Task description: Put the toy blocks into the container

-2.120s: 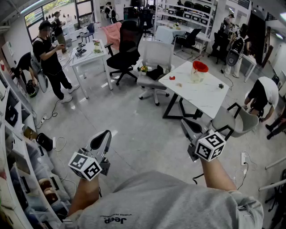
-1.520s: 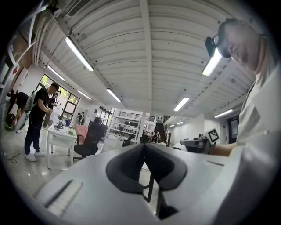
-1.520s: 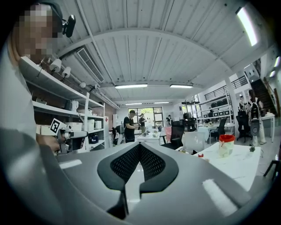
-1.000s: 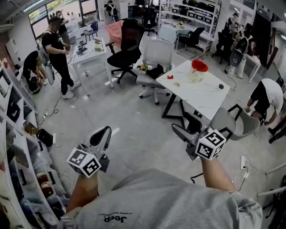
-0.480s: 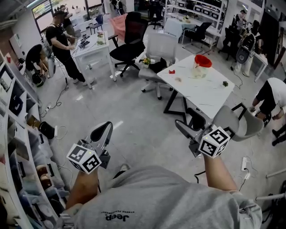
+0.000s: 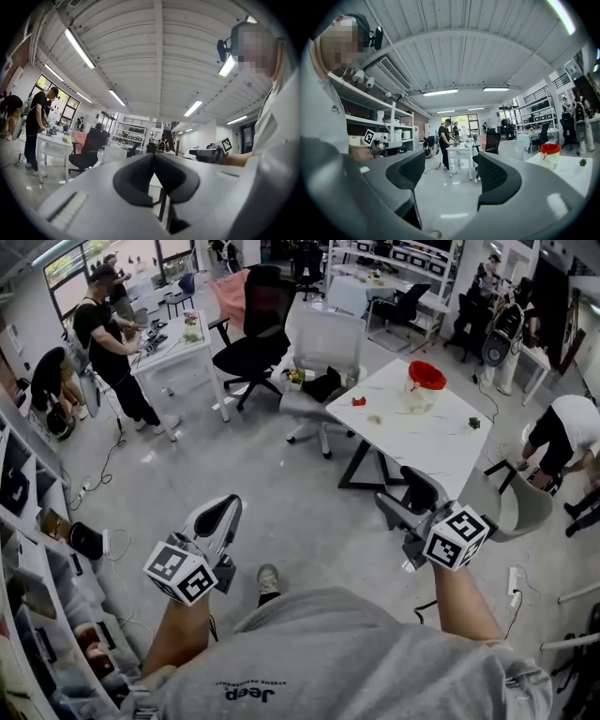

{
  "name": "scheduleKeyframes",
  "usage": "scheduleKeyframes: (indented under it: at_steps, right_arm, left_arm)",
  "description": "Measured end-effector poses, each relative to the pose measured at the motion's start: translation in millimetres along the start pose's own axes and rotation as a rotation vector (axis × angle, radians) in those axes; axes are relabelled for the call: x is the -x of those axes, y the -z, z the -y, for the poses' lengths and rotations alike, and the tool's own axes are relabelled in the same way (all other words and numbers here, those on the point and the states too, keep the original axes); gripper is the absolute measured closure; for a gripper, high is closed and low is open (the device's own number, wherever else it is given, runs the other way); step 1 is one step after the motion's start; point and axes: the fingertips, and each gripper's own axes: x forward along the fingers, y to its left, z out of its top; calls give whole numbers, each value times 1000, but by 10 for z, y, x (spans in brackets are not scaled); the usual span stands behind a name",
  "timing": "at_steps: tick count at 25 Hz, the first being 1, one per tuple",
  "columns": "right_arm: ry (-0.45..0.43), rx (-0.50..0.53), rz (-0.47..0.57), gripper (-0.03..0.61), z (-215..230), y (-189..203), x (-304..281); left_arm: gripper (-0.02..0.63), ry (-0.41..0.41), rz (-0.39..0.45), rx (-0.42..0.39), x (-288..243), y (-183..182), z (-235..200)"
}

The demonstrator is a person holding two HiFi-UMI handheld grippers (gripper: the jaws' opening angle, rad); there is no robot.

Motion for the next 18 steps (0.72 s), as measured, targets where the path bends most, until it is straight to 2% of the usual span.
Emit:
scheduleKeyframes:
  at_steps: [5,11,18]
  right_arm:
    - [60,16,18,249,215,-150,-961]
    - [106,27,60,249,471,-426,-2151]
    - [146,22,26,249,788,-476,-3029]
  left_arm:
    - [555,68,4,13,-534,-134,-1038]
    - [555,135,-2,-33,-1094,-562,-2206]
    - [555,154,-17,-8,-1494,-661,-3075]
